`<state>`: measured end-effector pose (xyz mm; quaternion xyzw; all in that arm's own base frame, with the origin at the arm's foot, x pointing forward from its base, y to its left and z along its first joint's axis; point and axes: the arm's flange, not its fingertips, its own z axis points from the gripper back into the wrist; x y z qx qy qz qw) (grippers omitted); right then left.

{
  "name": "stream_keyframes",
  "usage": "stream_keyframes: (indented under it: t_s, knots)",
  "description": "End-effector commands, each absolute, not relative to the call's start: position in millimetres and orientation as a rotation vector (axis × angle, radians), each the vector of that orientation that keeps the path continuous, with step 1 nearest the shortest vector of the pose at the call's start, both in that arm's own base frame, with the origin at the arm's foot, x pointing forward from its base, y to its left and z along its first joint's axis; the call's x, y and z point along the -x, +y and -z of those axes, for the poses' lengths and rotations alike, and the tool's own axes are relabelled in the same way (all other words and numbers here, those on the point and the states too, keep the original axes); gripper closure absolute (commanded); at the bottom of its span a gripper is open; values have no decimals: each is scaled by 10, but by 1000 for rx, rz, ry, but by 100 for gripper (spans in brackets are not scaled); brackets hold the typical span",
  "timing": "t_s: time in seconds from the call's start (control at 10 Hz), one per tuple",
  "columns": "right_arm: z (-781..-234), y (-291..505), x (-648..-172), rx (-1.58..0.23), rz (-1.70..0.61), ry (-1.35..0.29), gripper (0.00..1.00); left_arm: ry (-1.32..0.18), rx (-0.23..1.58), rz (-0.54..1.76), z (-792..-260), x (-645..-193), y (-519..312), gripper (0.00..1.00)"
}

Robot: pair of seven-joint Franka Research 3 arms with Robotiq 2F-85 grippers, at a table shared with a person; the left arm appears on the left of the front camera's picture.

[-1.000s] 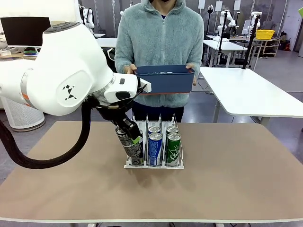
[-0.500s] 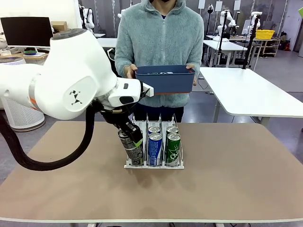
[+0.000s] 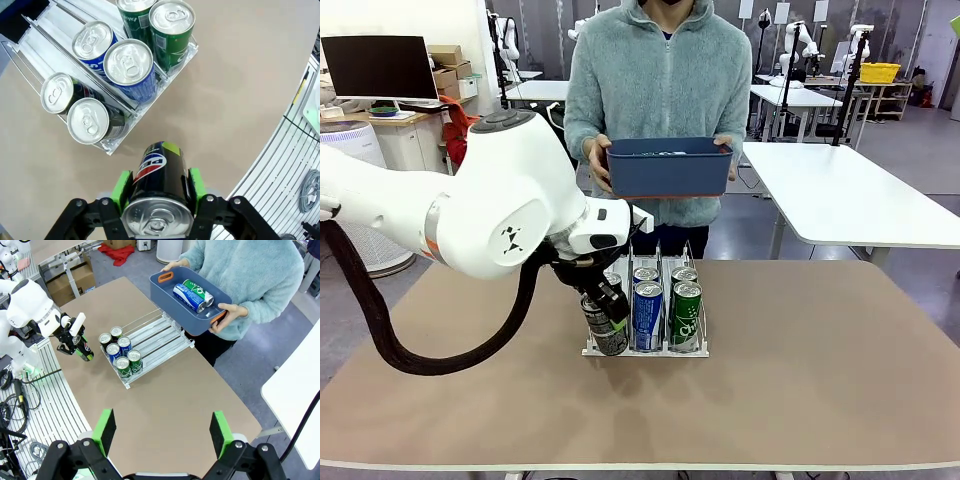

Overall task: Fill the beverage cans into the dispenser.
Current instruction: Place the picked Pepsi coke in the line of the Automatic Can Dispenser with the same cans.

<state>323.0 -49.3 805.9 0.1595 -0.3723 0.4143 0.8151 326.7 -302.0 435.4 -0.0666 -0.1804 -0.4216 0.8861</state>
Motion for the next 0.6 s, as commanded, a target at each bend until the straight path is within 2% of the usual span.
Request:
stream_keyframes:
  t_s: [0.0,0.2,0.5]
  knots:
    - [-8044,-485,-3224,-341,-886,-790,0,-370,110,889,-4349,-3360,-3019,42]
    - [-8044,-485,-3224,-341,-886,-790,0,-375,138,877,-4354,-3267,-3020,42]
    - [-8044,-485,-3224,-341,-886,-790,0,-386,94,815,-4209,-3442,-3051,42]
